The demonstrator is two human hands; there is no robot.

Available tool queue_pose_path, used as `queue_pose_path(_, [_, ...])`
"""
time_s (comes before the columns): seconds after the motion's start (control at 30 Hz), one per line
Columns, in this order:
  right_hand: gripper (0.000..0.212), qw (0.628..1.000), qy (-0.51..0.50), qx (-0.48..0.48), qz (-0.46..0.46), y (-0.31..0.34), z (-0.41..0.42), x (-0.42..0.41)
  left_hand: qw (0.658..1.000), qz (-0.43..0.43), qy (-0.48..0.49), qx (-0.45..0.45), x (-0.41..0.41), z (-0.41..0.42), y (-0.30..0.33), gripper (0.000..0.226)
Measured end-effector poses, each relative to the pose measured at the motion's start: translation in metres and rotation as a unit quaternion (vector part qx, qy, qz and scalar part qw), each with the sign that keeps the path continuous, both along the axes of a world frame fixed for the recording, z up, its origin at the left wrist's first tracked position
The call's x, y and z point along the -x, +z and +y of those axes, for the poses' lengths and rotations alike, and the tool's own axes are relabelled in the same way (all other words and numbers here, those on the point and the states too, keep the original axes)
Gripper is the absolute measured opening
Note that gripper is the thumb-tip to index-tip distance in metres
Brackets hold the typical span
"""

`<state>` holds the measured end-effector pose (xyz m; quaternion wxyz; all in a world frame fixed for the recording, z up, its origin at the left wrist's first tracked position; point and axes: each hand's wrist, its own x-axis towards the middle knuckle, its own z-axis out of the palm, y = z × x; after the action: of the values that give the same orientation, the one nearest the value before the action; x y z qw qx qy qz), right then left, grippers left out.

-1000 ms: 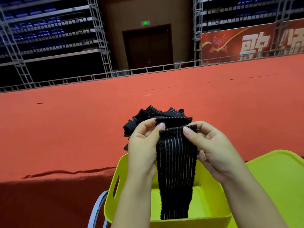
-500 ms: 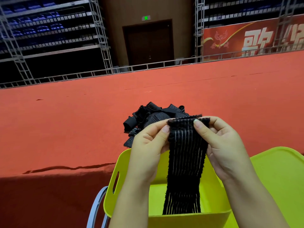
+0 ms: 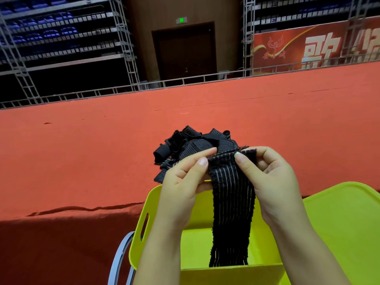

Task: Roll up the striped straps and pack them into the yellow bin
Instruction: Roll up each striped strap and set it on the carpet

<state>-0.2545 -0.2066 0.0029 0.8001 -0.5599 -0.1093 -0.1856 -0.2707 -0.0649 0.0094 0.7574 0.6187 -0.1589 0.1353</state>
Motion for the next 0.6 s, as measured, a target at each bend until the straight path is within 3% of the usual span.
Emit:
queue_pose_path(0.1, [0.01, 0.999, -0.025, 0.022, -0.015, -0.003, 0.002, 0.0, 0.998, -0.023, 0.043, -0.028, 0.001, -0.002, 0.001, 0.014])
queue_pose_path(0.2, [0.011, 0.995, -0.054, 0.074, -0.036, -0.005, 0.002, 0.0, 0.996, -0.035, 0.071, -0.038, 0.001, -0.001, 0.001, 0.019])
queue_pose_path(0.6, [0.016, 0.994, -0.018, 0.096, -0.058, -0.011, -0.005, 0.009, 0.995, -0.034, 0.078, -0.051, 0.003, 0.012, -0.01, 0.024])
